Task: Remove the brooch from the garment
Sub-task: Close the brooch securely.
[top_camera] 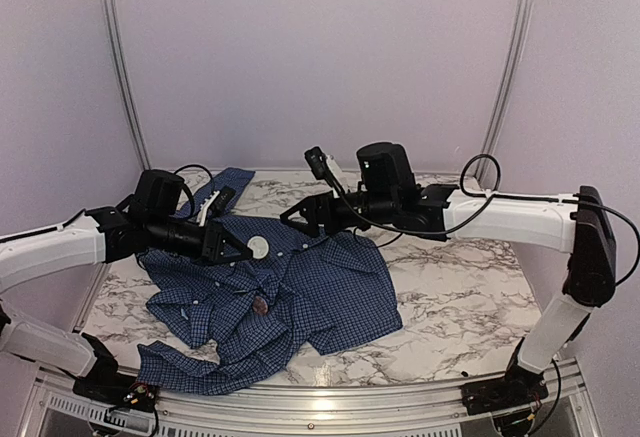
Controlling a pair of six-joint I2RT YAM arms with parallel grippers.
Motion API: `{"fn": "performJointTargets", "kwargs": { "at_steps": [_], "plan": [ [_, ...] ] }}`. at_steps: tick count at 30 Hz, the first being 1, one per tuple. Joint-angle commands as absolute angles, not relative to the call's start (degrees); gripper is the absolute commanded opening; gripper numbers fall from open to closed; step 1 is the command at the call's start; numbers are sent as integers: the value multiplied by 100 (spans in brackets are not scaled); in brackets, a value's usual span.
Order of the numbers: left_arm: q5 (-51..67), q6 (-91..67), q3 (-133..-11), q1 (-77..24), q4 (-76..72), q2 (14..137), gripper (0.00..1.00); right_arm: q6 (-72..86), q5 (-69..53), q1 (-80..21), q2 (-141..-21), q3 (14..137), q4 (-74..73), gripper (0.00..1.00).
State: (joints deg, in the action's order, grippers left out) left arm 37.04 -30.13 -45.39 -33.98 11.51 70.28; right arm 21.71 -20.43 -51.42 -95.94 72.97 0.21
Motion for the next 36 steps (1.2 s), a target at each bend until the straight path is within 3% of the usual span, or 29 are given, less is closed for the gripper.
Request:
{"fn": "performJointTargets", "kwargs": {
  "at_steps": [1, 10, 24, 36],
  "plan": [
    [4090, -2488, -4984, -3563, 1211, 7217, 0, 2075, -2669, -5041, -9442, 7146, 476, 71],
    [4507, -2055, -5522, -3954, 1095, 7462, 0, 1831, -4071, -4884, -9263, 7123, 533, 70],
    [4845, -1834, -5757, -4232, 1046, 7581, 0, 1413, -4715, -4878, -9150, 7050, 268, 45],
    [4965, -1746, -5757, -4303, 1032, 7542, 0, 1160, -5256, -4877, -9229, 7047, 136, 38]
  ]
}}
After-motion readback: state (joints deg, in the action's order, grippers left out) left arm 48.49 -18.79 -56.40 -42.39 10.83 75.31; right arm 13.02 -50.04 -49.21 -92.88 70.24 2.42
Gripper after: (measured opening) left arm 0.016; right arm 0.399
